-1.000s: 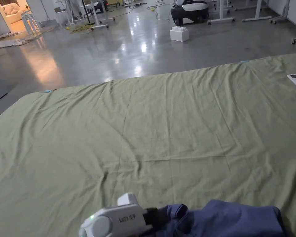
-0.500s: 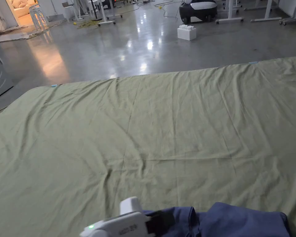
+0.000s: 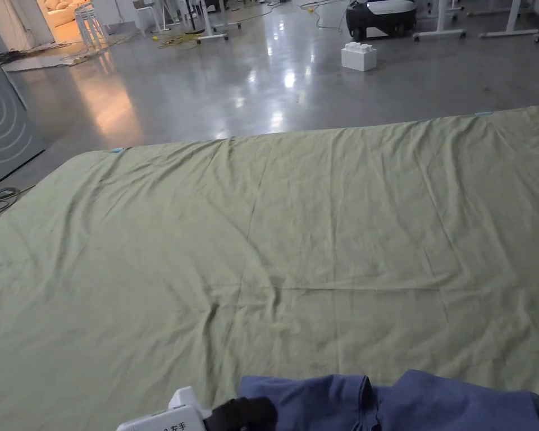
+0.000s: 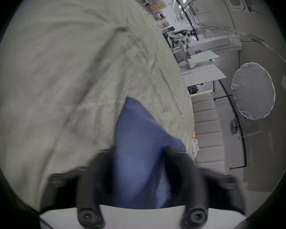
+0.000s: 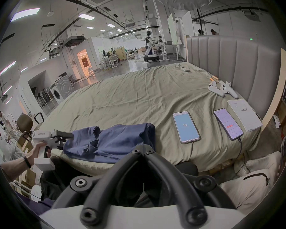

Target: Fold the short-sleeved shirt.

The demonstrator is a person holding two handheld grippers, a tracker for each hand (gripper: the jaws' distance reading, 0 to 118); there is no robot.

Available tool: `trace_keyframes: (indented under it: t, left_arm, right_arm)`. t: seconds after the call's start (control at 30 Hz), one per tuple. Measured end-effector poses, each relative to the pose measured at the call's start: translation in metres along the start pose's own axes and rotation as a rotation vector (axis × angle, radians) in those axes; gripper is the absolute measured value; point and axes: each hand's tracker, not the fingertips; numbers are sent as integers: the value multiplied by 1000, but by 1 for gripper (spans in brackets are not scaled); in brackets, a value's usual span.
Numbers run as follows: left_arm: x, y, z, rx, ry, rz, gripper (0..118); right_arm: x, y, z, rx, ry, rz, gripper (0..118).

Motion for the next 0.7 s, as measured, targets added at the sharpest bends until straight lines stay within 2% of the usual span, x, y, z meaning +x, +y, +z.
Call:
trace_keyframes:
  t: [0.03, 0.13, 0.17, 0.27, 0.33, 0.47, 0.53, 0.6, 0.7]
  left_arm:
    - [-2, 0, -6, 4, 17, -14, 18]
    - [0, -9, 7, 24, 0, 27, 16]
    - [3, -8, 15, 49, -65, 36, 16]
    - [-1, 4, 45, 115, -117, 56, 14]
    - [-1, 14, 66, 147, -105, 75, 14]
    - [16, 37, 120, 237, 0, -69, 14]
    - [61, 31, 139, 257, 47, -100, 14]
    - [91, 20, 128, 255, 95, -197, 14]
    - [136, -13, 81, 164, 20, -250, 14]
  right_arm:
    - [1, -1, 2, 4, -4, -6, 0]
    - [4, -2, 4, -3, -13, -25, 0]
    - [5, -2, 4, -6, -17, -24, 0]
    - [8, -1, 2, -19, -20, -24, 0]
    - [9, -1, -2, -19, -7, -33, 0]
    - [5, 0, -9, -9, 27, -42, 0]
    - [4, -1, -12, -6, 47, -48, 0]
    - [1, -2, -16, -13, 62, -47, 0]
    - [-4, -3, -13, -21, 54, -19, 0]
